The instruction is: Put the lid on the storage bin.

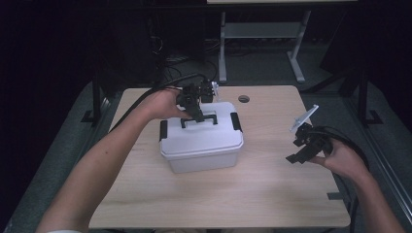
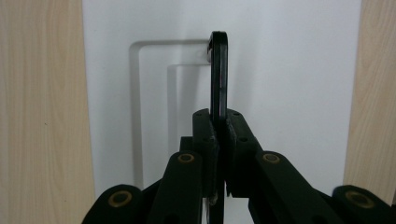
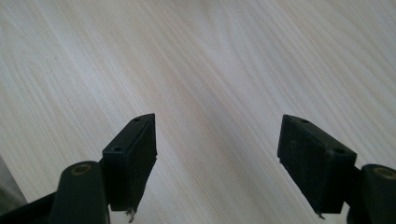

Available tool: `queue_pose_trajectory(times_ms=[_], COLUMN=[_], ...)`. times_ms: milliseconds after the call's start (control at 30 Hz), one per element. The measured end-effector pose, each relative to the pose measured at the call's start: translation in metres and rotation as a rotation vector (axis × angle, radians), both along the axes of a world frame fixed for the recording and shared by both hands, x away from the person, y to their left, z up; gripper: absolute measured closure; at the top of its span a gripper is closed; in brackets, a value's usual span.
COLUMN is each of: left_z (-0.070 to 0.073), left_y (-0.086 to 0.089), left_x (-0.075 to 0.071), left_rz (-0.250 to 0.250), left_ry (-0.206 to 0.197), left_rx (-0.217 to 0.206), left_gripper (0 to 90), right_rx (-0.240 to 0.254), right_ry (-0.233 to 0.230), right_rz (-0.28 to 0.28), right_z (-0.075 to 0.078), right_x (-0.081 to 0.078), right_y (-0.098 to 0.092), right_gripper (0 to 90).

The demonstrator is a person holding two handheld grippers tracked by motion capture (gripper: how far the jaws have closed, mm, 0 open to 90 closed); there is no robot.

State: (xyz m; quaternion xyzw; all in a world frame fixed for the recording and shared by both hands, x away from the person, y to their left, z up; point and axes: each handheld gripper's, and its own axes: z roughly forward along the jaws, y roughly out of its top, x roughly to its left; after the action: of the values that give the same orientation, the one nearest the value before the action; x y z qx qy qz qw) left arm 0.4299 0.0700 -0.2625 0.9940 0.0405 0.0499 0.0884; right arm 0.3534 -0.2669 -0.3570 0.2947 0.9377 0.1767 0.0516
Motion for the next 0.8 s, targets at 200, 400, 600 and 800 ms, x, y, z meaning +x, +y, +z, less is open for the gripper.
queue_pose_trajectory(times_ms=[200,400,600,800], left_z=[-0.0033,-0.0046,-0.0054,-0.0046], left_y=[-0.0017,-0.0016,-0.0013,-0.0004], left_x=[-0.0003,-0.0002,0.0011,0.0016], left_rz=[-0.001,0.001,0.009,0.009], left_ry=[0.001,0.001,-0.012,-0.025], left_rx=[0.002,0.001,-0.004,-0.006], left_gripper=[84.6,84.3,83.2,82.3], right_rx=[0.001,0.001,0.004,0.007], right_ry=[0.0,0.003,-0.001,0.005], right_rz=[0.0,0.001,-0.002,0.001], right_z=[-0.0011,-0.0014,-0.0003,-0.0026], right_x=[0.0008,0.0005,0.0005,0.0015], right_y=[0.0004,0.0005,0.0001,0.0011], right_gripper=[27.6,27.6,27.5,27.5])
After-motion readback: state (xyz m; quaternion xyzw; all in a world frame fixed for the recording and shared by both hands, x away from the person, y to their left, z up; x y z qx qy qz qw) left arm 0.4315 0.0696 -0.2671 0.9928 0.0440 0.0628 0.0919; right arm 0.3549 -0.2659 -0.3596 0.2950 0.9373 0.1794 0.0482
